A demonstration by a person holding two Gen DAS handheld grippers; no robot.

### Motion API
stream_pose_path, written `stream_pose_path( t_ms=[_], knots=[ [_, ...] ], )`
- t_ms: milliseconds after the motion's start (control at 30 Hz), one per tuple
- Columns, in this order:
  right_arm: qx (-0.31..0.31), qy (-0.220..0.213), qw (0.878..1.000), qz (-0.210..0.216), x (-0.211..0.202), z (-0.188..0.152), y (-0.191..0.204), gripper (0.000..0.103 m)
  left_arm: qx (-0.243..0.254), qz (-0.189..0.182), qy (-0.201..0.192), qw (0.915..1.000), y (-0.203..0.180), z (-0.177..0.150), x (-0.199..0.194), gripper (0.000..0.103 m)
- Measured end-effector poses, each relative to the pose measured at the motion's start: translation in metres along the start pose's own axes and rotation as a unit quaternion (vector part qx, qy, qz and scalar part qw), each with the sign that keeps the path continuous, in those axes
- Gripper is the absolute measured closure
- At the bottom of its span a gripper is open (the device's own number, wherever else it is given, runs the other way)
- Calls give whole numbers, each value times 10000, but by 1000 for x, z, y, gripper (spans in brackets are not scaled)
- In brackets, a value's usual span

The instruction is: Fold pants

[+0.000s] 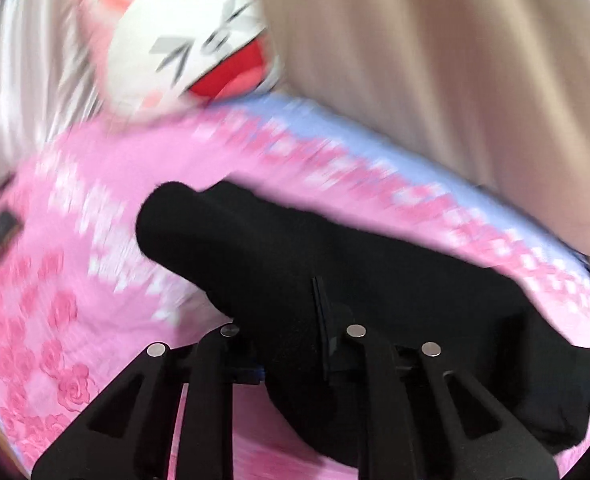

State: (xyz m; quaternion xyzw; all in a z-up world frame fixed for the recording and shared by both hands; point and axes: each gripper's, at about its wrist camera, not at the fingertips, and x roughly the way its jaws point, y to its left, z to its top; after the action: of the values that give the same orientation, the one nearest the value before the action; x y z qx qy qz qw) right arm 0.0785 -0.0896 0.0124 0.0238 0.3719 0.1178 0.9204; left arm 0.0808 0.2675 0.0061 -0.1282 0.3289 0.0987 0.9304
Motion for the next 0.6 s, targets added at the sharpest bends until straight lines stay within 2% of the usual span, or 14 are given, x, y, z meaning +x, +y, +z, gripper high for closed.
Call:
stream_pose_path(
  t_ms=[67, 133, 233, 300, 367, 467, 500, 533, 600],
  knots=[
    [359, -84, 9983, -449, -20, -9, -38, 39, 389, -342, -285, 9983, -40, 6, -28, 86],
    [816, -157, 9935, -776, -36, -17, -78, 39, 934, -786, -546, 9910, -95, 5, -58, 86],
    [1401, -224, 9847, -1016, -54, -33, -122, 39, 1736, -1329, -732, 9731, -175, -13, -89, 85],
    [1672, -239, 9801, -1042, -63, -43, -141, 38, 2165, -1779, -530, 9585, -228, -37, -95, 85],
    [1835, -238, 9778, -982, -71, -56, -154, 38, 2463, -2002, -235, 9480, -265, -61, -89, 84],
    [1900, -168, 9767, -981, -77, -68, -170, 38, 2935, -2220, 628, 9277, -312, -113, -63, 75],
    [1907, -145, 9767, -977, -76, -69, -169, 38, 3076, -2086, 912, 9239, -322, -129, -54, 72],
    [1916, -126, 9767, -964, -76, -71, -170, 38, 3127, -1959, 990, 9241, -326, -138, -52, 63],
    [1916, -141, 9771, -911, -81, -76, -171, 38, 3192, -1871, 833, 9253, -320, -144, -64, 58]
  ],
)
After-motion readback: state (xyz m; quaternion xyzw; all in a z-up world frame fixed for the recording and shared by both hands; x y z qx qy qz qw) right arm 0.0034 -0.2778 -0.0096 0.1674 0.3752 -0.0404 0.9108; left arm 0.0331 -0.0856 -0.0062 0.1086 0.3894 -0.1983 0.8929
